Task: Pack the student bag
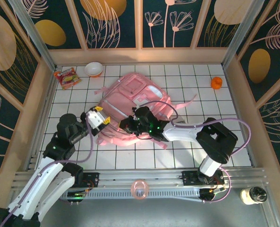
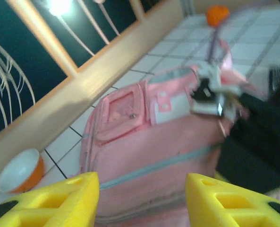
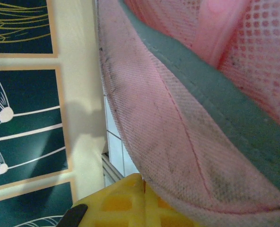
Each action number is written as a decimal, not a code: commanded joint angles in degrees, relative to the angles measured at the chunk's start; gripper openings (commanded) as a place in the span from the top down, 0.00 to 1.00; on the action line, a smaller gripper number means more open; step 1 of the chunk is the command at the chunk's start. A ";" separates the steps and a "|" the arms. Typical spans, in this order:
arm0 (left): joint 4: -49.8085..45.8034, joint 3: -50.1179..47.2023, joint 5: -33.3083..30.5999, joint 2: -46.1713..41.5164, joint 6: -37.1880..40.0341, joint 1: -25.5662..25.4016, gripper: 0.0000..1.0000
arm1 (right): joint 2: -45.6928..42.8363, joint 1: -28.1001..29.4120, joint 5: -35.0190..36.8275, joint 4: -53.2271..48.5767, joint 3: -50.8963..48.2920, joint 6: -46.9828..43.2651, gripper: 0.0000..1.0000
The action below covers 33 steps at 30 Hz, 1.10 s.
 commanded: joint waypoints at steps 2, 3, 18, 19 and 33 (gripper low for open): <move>-4.34 -4.04 2.57 -3.14 24.41 -0.32 0.50 | -0.63 -0.37 -3.22 5.54 2.23 5.11 1.00; -4.46 -4.70 2.37 -3.52 26.40 -0.31 0.51 | -0.38 -0.41 -3.66 5.97 2.35 5.51 1.00; 7.58 -20.69 5.30 -19.26 47.16 -0.37 0.63 | -2.00 -0.50 -3.88 8.44 0.95 8.10 1.00; 8.39 -21.10 5.63 -19.06 47.29 -0.35 0.63 | -1.93 -0.50 -3.96 8.38 1.04 8.03 1.00; 20.84 -25.14 10.26 -11.06 48.46 -1.35 0.65 | -1.87 -0.35 -4.40 9.45 1.26 8.49 1.00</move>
